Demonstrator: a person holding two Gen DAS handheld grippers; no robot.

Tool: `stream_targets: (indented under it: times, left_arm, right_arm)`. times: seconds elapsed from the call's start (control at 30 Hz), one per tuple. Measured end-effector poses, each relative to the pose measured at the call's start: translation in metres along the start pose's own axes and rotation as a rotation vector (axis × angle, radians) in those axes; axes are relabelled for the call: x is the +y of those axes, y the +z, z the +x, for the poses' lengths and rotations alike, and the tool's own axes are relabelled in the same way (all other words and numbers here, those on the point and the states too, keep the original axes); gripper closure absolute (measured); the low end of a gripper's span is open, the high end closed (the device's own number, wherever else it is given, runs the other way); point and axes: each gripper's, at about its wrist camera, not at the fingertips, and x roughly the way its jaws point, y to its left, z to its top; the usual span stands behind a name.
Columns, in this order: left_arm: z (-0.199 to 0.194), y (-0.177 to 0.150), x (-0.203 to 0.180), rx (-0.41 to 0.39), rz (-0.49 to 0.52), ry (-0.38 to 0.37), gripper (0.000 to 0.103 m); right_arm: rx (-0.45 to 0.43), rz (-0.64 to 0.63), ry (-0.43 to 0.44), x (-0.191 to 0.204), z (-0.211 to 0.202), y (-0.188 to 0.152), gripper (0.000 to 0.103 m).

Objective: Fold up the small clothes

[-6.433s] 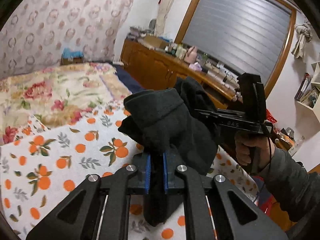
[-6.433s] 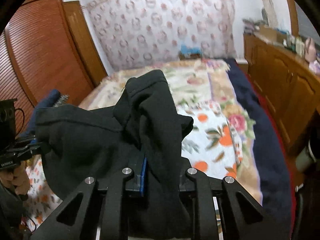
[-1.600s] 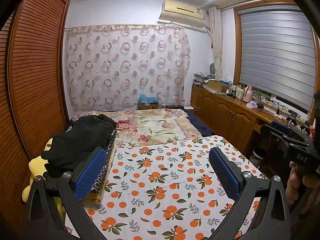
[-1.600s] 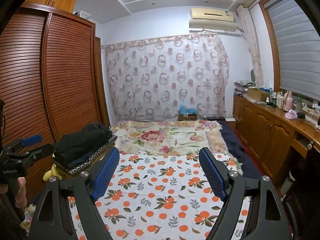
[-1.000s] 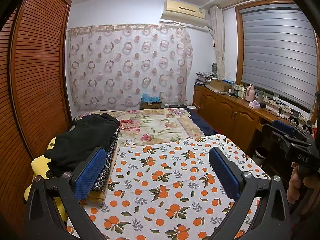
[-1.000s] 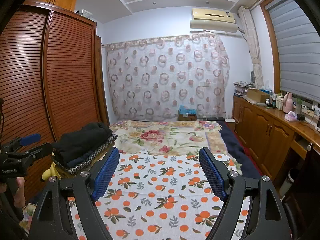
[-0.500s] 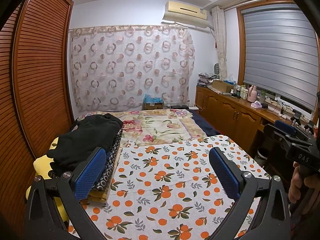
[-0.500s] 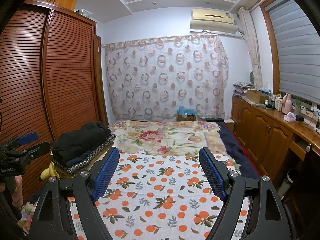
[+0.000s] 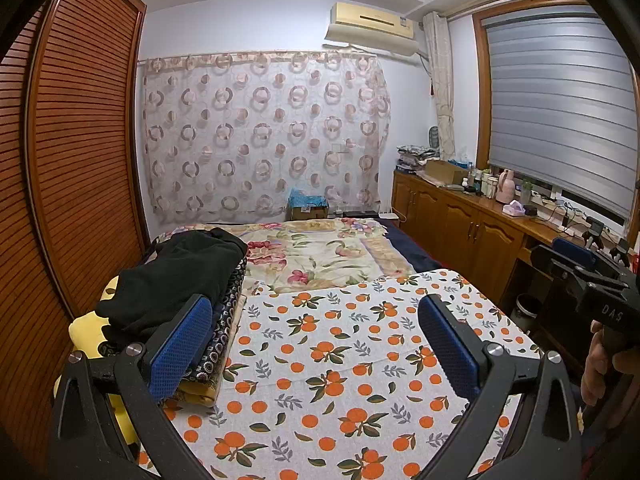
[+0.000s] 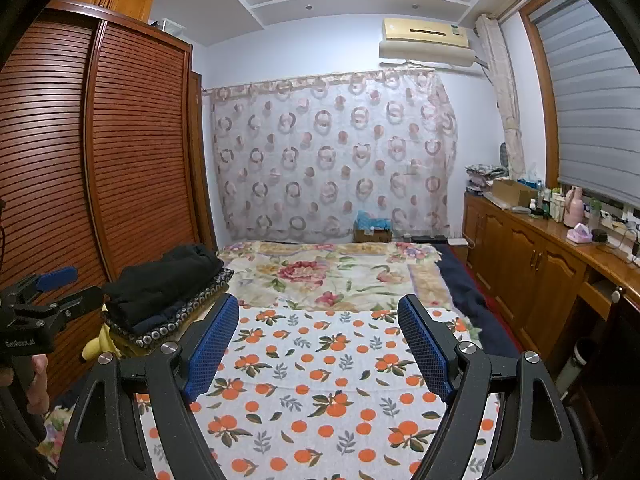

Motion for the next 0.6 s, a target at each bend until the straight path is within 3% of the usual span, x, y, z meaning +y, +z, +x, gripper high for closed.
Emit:
stream_targets:
  times: [0.6]
  left_arm:
    - [0.0005, -0.0004, -0.0004, 0.0, 0.0, -0.002, 0.0]
  right_arm:
    - [-0.003, -0.009, -0.001, -0.0012, -0.0011, -0.0022, 0.02]
